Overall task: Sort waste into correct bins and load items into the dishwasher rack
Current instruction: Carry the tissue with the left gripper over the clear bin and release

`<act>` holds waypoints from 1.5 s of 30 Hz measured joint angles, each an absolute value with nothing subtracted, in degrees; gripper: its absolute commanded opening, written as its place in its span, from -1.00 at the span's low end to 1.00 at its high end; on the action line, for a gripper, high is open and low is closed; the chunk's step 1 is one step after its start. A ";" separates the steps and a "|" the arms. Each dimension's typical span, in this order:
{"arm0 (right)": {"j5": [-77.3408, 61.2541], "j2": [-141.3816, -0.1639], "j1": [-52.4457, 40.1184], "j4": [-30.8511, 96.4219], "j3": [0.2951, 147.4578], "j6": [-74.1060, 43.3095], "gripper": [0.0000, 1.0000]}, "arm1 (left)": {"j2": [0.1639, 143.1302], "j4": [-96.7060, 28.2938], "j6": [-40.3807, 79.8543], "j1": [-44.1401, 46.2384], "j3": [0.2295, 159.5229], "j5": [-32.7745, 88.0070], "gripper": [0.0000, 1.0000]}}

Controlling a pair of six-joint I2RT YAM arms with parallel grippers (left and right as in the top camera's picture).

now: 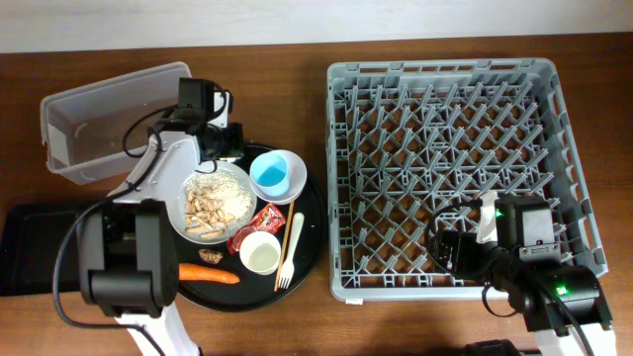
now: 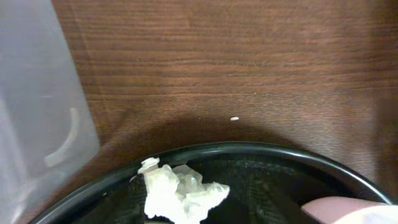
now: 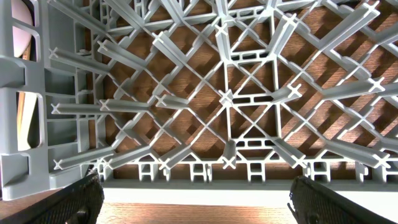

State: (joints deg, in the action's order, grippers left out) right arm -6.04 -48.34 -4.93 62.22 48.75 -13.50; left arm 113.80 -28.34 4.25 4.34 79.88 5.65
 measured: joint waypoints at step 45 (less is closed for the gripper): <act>-5.85 -48.34 -4.93 62.41 48.75 -13.54 0.97 | 105.65 -29.76 4.08 -4.99 83.37 -7.05 -0.03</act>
State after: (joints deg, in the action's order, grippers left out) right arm -5.85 -48.34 -4.93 62.41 48.75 -13.54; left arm 105.65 -29.76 4.08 -4.99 83.37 -7.05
